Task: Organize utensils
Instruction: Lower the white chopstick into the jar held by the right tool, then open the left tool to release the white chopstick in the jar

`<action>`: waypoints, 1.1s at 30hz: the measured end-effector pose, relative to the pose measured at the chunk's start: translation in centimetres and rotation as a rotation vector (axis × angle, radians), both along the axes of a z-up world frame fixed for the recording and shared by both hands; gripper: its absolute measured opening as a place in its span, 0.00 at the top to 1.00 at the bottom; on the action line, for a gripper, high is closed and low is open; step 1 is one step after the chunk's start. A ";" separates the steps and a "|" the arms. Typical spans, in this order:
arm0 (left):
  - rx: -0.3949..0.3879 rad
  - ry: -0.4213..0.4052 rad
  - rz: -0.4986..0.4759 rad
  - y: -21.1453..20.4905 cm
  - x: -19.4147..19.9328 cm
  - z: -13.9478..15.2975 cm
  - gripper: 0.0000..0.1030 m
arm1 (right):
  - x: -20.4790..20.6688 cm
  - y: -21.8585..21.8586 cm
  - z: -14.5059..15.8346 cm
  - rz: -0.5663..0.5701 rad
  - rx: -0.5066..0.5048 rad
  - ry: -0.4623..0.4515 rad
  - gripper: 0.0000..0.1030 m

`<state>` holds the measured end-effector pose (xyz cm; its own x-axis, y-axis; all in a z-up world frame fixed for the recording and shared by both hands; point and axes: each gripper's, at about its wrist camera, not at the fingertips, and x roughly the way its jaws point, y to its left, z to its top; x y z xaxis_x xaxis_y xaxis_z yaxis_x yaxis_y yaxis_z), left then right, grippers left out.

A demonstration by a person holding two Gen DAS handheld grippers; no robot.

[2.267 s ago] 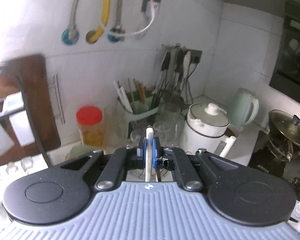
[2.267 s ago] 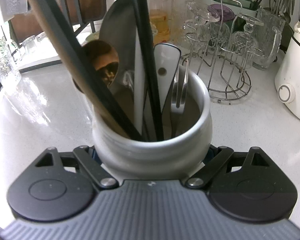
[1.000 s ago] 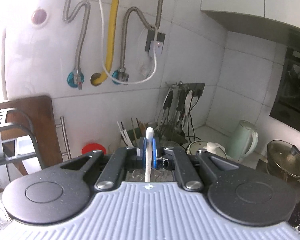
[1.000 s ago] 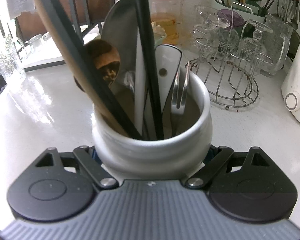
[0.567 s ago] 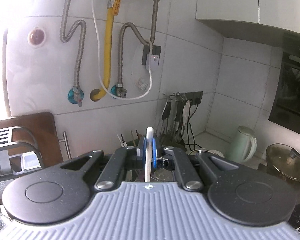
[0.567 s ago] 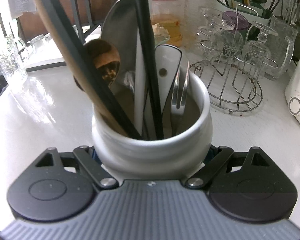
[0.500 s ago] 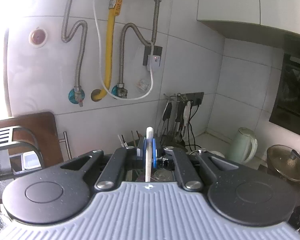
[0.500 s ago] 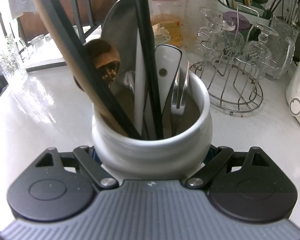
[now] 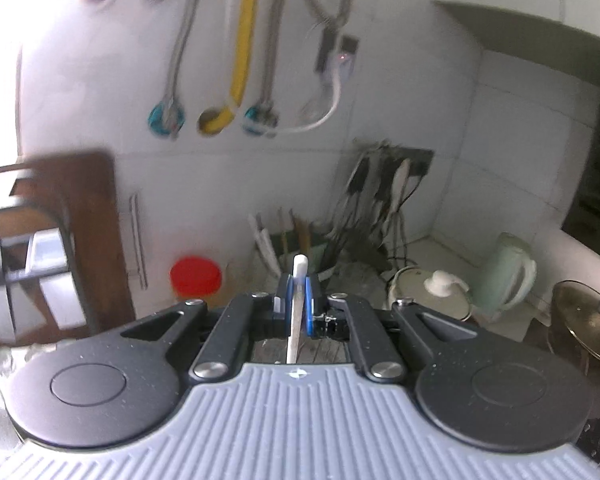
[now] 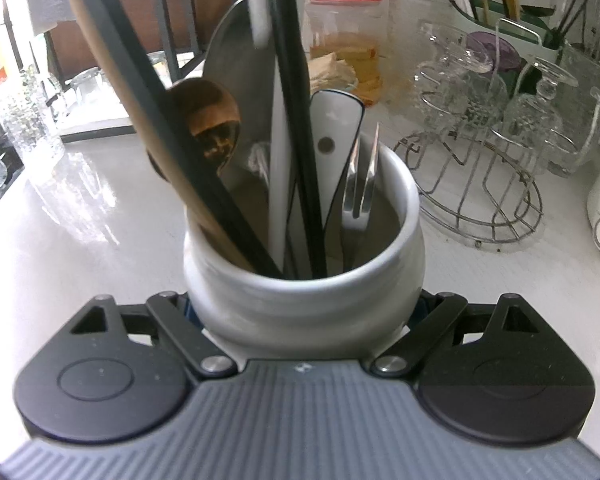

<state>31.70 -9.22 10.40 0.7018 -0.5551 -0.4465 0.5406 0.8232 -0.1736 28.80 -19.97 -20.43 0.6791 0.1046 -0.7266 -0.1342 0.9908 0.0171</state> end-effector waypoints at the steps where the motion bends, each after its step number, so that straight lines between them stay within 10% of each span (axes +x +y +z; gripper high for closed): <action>1: 0.002 0.015 0.010 0.0 0.3 -0.5 0.93 | 0.1 0.1 0.0 0.004 0.000 -0.001 0.11; 33: 0.125 0.456 0.170 -2.6 5.3 -9.2 0.93 | 2.5 -0.8 0.0 0.177 0.010 0.029 0.11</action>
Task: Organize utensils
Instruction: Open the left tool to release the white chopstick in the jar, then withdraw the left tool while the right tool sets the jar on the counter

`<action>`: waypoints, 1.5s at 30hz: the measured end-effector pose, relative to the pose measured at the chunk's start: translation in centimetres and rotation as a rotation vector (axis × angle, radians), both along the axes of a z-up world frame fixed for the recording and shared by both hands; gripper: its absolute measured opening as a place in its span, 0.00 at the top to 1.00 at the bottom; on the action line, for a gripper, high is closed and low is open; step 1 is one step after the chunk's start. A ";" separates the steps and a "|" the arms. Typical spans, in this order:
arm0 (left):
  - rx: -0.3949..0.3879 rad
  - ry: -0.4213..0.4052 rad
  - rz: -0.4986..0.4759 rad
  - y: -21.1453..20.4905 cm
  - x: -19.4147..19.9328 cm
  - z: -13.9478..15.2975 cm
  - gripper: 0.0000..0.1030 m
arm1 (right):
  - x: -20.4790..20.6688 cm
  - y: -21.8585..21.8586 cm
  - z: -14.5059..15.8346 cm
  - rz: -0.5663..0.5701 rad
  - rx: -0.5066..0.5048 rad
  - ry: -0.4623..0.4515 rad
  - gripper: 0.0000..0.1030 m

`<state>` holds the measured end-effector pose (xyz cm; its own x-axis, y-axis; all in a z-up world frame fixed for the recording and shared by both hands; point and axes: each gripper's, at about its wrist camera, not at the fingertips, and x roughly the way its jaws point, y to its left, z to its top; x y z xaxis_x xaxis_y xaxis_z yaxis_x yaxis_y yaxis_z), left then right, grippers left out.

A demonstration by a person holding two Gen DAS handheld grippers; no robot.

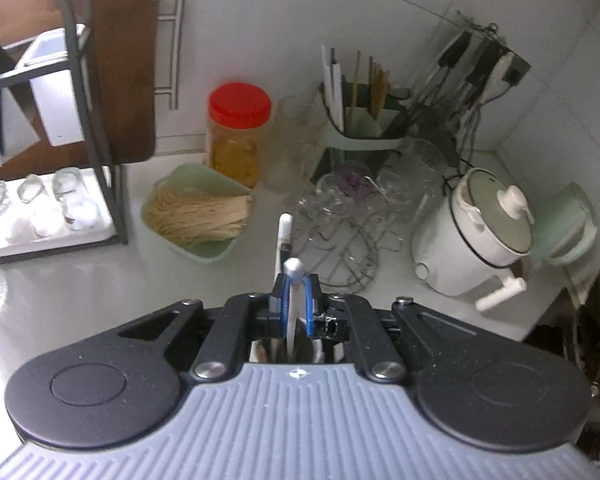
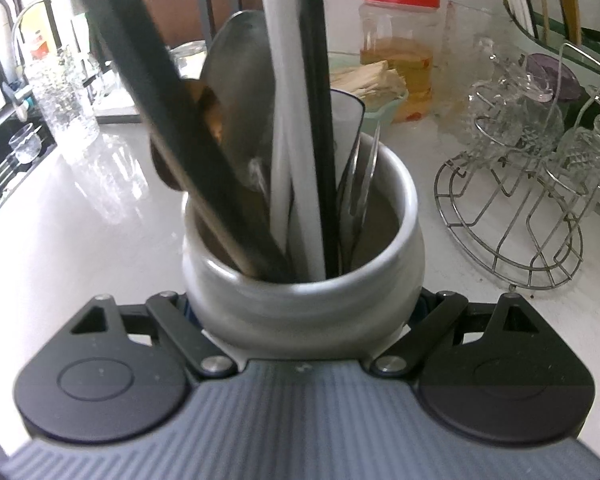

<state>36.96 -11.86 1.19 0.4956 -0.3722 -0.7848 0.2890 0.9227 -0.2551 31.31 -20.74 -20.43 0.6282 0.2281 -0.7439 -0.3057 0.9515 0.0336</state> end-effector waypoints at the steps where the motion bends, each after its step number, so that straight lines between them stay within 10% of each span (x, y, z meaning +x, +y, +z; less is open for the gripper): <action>1: 0.009 -0.005 0.017 0.0 -0.2 0.0 0.89 | 0.1 -0.1 0.0 0.008 -0.002 0.005 0.11; 5: 0.010 -0.043 0.086 0.8 -1.3 0.8 0.41 | 0.2 -1.1 0.5 0.007 0.057 0.032 0.08; 11: 0.006 -0.104 0.161 2.5 -3.7 2.3 0.29 | -0.7 -2.0 3.1 0.031 0.114 0.018 0.00; 30: -0.040 -0.289 0.192 10.1 -15.0 5.7 0.19 | -10.3 -3.5 16.9 -0.121 0.186 -0.158 0.00; 45: -0.035 -0.331 0.200 12.3 -23.6 4.4 0.18 | -18.3 -2.6 19.3 -0.219 0.201 -0.237 0.00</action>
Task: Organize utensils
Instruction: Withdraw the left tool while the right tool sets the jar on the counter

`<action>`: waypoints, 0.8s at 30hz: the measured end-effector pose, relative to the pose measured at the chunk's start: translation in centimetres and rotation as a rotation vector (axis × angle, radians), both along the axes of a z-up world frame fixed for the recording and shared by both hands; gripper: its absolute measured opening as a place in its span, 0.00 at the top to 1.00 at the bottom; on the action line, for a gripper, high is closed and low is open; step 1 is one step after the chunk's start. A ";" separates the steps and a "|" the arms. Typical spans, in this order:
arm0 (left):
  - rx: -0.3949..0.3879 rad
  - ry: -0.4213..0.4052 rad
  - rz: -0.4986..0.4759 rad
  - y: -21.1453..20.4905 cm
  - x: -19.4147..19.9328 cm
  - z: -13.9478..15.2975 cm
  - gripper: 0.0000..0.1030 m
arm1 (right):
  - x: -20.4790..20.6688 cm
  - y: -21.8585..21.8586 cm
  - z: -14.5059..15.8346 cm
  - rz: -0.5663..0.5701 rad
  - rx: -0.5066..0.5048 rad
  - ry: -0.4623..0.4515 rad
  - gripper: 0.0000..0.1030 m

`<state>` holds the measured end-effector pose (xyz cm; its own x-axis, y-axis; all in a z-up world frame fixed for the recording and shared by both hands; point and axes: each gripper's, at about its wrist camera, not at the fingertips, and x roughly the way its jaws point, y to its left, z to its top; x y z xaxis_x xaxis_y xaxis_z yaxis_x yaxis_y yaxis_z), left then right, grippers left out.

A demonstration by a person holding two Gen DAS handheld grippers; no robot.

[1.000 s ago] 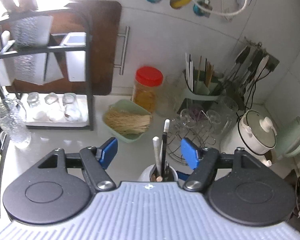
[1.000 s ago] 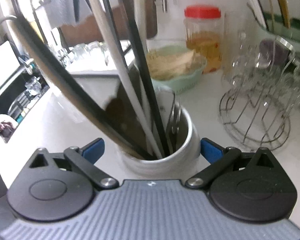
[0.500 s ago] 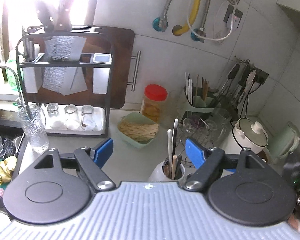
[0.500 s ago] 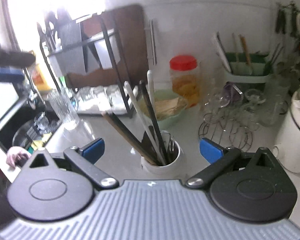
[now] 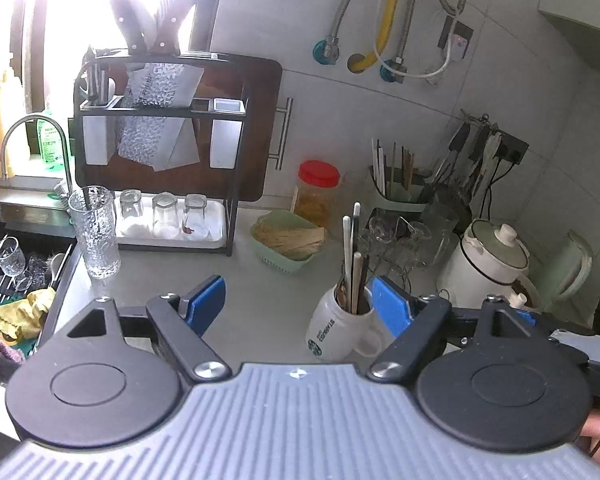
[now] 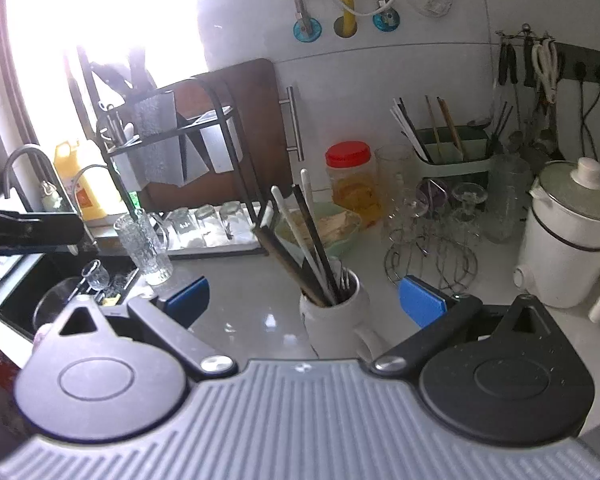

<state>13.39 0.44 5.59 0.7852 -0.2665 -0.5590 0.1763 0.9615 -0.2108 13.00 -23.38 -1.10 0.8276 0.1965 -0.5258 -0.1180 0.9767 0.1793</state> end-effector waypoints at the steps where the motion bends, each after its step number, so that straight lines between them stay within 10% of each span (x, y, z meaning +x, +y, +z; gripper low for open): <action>1: 0.006 -0.003 -0.006 -0.1 -0.5 -0.1 0.18 | -0.6 0.0 0.1 -0.003 0.004 -0.003 0.00; 24: 0.060 0.036 -0.019 -0.6 -8.1 -3.8 0.18 | -8.8 0.1 0.1 -0.025 -0.002 -0.011 0.00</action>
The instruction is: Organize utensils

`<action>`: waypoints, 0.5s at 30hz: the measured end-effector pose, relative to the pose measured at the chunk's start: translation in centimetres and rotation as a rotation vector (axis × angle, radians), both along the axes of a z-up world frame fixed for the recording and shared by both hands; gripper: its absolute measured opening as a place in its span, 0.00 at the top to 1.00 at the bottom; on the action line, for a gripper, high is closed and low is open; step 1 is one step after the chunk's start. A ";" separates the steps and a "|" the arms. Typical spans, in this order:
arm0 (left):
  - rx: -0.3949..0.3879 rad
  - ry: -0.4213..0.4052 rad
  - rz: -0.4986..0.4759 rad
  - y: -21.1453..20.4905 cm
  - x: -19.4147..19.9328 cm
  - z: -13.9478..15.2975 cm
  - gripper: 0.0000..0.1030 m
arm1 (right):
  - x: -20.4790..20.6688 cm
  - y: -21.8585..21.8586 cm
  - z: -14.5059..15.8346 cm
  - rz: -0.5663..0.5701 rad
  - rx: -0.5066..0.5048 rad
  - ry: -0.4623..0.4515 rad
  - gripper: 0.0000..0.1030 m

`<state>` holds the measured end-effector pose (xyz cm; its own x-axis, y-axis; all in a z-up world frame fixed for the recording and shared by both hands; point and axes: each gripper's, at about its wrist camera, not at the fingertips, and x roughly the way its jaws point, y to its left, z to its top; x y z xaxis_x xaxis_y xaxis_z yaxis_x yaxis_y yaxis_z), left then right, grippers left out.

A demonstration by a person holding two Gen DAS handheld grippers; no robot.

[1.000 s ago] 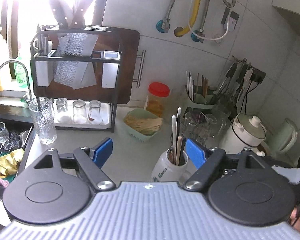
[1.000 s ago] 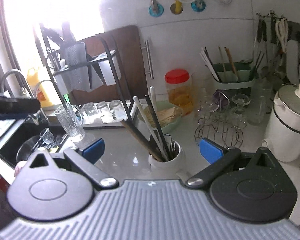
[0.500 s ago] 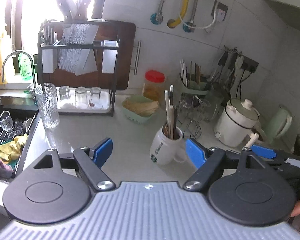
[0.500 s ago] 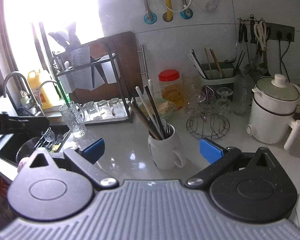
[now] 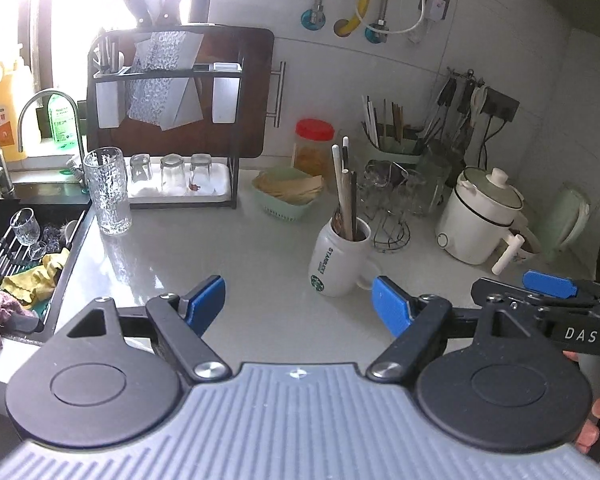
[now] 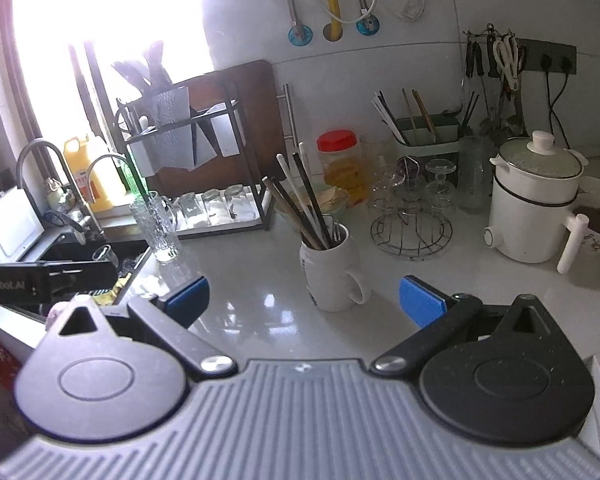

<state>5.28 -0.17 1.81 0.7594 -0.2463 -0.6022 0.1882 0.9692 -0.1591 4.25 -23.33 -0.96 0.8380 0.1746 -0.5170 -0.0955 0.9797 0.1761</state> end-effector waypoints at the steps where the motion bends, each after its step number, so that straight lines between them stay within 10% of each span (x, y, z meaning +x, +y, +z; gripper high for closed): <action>1: -0.001 -0.001 0.000 0.0 0.0 0.0 0.18 | 0.0 0.0 0.0 -0.001 -0.003 0.000 0.00; 15: -0.002 -0.022 0.016 0.3 -0.1 0.8 0.18 | -0.5 0.2 0.5 -0.009 -0.023 -0.004 0.00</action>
